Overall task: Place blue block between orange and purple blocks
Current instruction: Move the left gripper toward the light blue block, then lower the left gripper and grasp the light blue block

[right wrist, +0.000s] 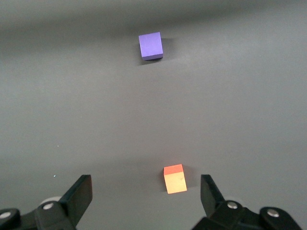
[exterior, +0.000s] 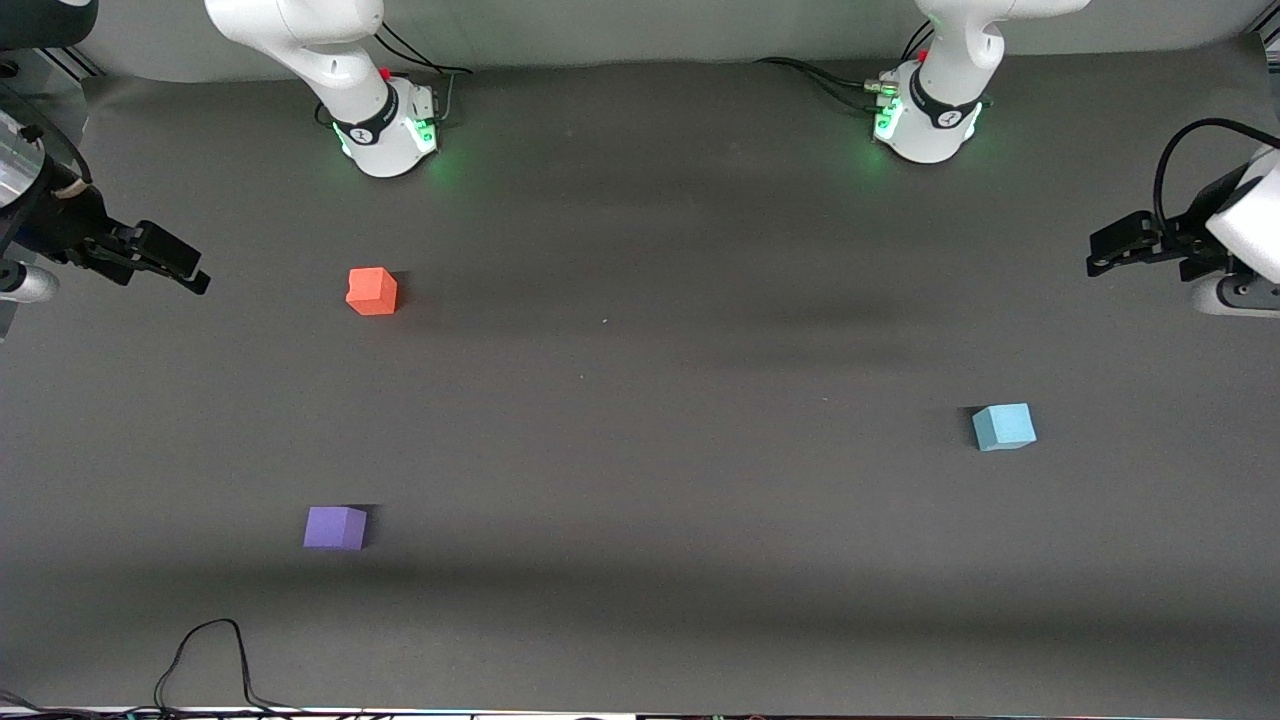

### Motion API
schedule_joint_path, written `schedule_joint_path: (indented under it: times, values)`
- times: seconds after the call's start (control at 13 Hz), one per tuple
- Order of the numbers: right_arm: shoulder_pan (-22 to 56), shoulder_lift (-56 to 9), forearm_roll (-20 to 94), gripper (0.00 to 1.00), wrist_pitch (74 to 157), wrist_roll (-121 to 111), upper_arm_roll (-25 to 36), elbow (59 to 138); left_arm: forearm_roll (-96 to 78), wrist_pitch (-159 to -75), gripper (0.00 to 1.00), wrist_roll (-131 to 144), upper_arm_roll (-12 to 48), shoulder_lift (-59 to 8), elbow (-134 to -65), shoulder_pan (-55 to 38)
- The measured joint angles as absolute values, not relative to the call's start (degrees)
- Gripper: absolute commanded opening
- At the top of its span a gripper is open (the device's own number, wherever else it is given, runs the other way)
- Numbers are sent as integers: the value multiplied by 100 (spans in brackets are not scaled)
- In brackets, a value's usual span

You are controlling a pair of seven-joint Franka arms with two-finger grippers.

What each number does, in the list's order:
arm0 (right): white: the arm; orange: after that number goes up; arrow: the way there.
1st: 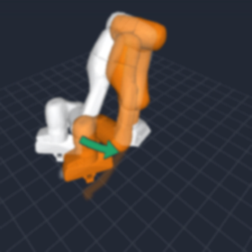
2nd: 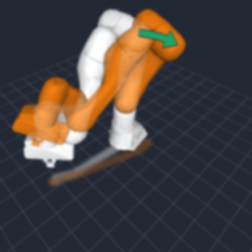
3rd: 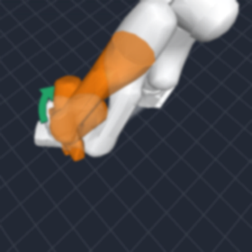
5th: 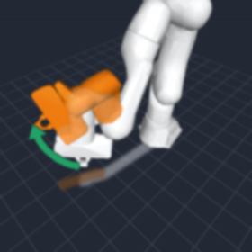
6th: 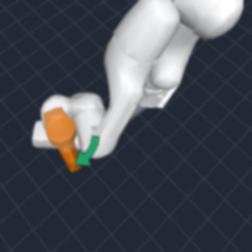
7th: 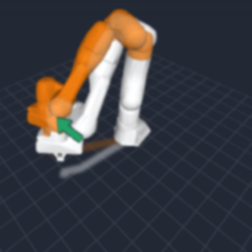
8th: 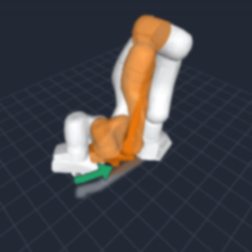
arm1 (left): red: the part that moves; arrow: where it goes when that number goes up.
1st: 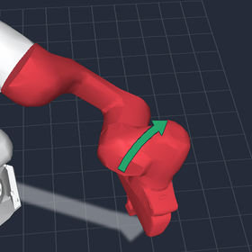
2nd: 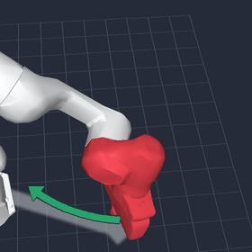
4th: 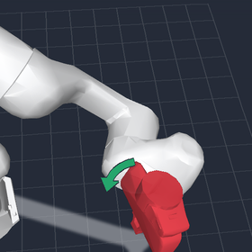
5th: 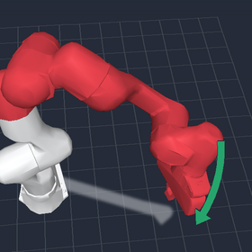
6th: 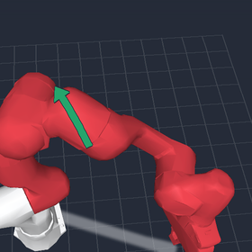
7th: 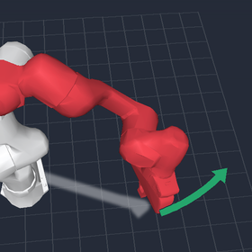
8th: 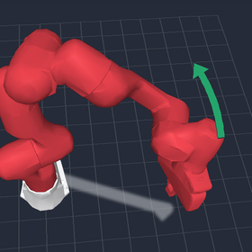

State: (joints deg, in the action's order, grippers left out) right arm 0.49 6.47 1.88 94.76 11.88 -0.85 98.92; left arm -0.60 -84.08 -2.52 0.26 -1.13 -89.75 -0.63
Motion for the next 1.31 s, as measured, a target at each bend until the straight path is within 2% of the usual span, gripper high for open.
schedule_joint_path:
  times: [0.38,0.69,0.85,1.31]
  values:
    - [48,535,188,100,9687,1115,-79,9979,-51,-8500,100,-645,-166,-128,-8982,189]
    - [48,505,188,100,9809,1098,-65,10087,-35,-9068,100,-667,-195,-400,-9153,190]
    - [47,506,188,100,9809,1085,-57,10099,-29,-9757,100,-666,-193,-708,-9457,188]
    - [45,492,188,100,9810,1046,55,10189,-23,-12524,100,-660,-195,-1769,-10922,191]
